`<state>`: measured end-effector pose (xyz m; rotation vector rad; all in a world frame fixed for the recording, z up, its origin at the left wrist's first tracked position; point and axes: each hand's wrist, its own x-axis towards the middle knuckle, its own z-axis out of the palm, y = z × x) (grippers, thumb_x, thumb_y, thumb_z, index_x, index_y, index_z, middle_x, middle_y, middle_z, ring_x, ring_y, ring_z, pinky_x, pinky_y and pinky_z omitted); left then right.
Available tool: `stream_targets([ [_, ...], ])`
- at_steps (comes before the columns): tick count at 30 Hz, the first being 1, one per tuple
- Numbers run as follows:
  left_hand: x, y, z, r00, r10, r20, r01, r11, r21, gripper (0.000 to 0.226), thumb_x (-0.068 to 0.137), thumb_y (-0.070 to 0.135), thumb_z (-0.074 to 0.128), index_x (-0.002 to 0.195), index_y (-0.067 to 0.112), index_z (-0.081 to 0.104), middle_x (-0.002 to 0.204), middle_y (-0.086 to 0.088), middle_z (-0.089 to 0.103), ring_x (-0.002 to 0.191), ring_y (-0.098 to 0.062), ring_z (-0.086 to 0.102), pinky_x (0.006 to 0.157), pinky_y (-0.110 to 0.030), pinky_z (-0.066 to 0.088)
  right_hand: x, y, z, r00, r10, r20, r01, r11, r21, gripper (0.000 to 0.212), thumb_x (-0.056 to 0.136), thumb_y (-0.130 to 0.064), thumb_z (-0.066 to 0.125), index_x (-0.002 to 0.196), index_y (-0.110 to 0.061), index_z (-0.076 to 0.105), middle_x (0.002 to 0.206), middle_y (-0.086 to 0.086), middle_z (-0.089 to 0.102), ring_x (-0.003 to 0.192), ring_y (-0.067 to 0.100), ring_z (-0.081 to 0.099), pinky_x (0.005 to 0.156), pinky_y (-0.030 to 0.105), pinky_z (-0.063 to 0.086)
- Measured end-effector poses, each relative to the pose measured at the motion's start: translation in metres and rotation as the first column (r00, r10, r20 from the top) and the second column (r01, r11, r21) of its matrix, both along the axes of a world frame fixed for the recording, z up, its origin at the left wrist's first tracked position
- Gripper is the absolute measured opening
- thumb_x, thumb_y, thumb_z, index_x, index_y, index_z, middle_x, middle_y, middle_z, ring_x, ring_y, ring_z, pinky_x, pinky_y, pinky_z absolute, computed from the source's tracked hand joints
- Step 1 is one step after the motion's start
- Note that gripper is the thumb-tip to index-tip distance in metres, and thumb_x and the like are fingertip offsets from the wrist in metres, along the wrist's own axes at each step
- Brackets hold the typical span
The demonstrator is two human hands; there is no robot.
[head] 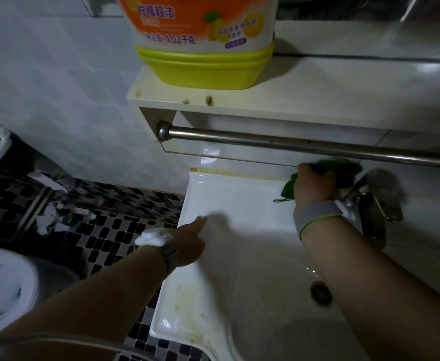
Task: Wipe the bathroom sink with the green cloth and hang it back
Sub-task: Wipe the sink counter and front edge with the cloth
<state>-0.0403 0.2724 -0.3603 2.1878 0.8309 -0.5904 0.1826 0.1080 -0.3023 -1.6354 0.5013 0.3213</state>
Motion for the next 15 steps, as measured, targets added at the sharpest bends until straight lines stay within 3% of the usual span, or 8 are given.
stream_targets([
  [2, -0.001, 0.001, -0.004, 1.000, -0.022, -0.009, 0.022, 1.000, 0.019, 0.063, 0.102, 0.008, 0.046, 0.155, 0.015, 0.015, 0.163, -0.003, 0.018, 0.149, -0.017, 0.020, 0.085, 0.010, 0.001, -0.008, 0.004, -0.002, 0.996, 0.093, -0.015, -0.093, 0.996, 0.002, 0.069, 0.090, -0.031, 0.062, 0.146, -0.007, 0.032, 0.145, 0.016, 0.044, 0.128, 0.037, 0.046, 0.096, 0.033, 0.039],
  [4, -0.001, 0.001, -0.003, 0.999, -0.034, -0.040, 0.036, 0.999, 0.032, 0.064, 0.101, 0.009, 0.047, 0.156, 0.015, 0.013, 0.163, -0.002, 0.016, 0.150, -0.016, 0.019, 0.089, 0.006, 0.002, -0.019, 0.009, -0.006, 0.979, 0.201, -0.041, -0.201, 0.980, -0.009, 0.080, 0.073, -0.052, 0.071, 0.138, -0.011, 0.047, 0.134, 0.012, 0.057, 0.122, 0.036, 0.055, 0.097, 0.036, 0.045],
  [6, 0.002, 0.002, -0.003, 0.998, -0.039, -0.057, 0.041, 0.998, 0.040, 0.066, 0.101, 0.010, 0.047, 0.156, 0.016, 0.012, 0.163, -0.001, 0.015, 0.150, -0.015, 0.019, 0.100, -0.001, 0.005, -0.017, 0.013, -0.032, 0.962, 0.257, -0.097, -0.258, 0.966, -0.005, 0.077, 0.053, -0.065, 0.074, 0.114, -0.019, 0.064, 0.108, 0.006, 0.071, 0.102, 0.033, 0.067, 0.090, 0.043, 0.054],
  [8, 0.001, 0.002, -0.002, 0.997, -0.019, -0.075, 0.023, 0.998, 0.059, 0.067, 0.099, 0.012, 0.048, 0.156, 0.021, 0.015, 0.163, 0.002, 0.018, 0.149, -0.014, 0.020, 0.108, -0.008, 0.006, -0.029, 0.015, -0.025, 0.925, 0.359, -0.122, -0.363, 0.932, -0.013, 0.048, 0.066, -0.055, 0.074, 0.101, -0.023, 0.067, 0.091, 0.002, 0.072, 0.085, 0.028, 0.069, 0.082, 0.041, 0.056],
  [9, 0.002, 0.001, 0.000, 0.997, -0.013, -0.074, 0.018, 0.998, 0.059, 0.067, 0.099, 0.013, 0.049, 0.156, 0.023, 0.016, 0.163, 0.003, 0.019, 0.149, -0.013, 0.021, 0.108, -0.008, 0.006, -0.035, 0.014, -0.019, 0.911, 0.396, -0.114, -0.404, 0.913, -0.054, 0.038, 0.075, -0.048, 0.071, 0.105, -0.025, 0.066, 0.091, 0.000, 0.070, 0.085, 0.026, 0.067, 0.082, 0.039, 0.055],
  [12, -0.001, 0.003, 0.002, 0.996, -0.018, -0.084, 0.022, 0.999, 0.050, 0.066, 0.099, 0.015, 0.050, 0.156, 0.022, 0.017, 0.162, 0.000, 0.023, 0.148, -0.015, 0.025, 0.104, -0.004, 0.008, -0.034, 0.013, -0.025, 0.876, 0.481, -0.021, -0.475, 0.856, -0.202, 0.033, 0.093, -0.040, 0.054, 0.121, -0.025, 0.060, 0.102, 0.001, 0.064, 0.086, 0.025, 0.059, 0.081, 0.032, 0.047],
  [15, -0.002, 0.005, 0.001, 0.996, 0.046, -0.072, -0.046, 0.999, 0.001, 0.062, 0.101, 0.011, 0.047, 0.156, 0.018, 0.020, 0.161, -0.005, 0.026, 0.147, -0.018, 0.028, 0.102, -0.002, 0.011, -0.034, 0.017, -0.027, 0.793, 0.593, 0.143, -0.507, 0.771, -0.386, 0.029, 0.091, -0.046, 0.047, 0.106, -0.028, 0.065, 0.111, 0.009, 0.062, 0.093, 0.030, 0.060, 0.089, 0.036, 0.050],
])
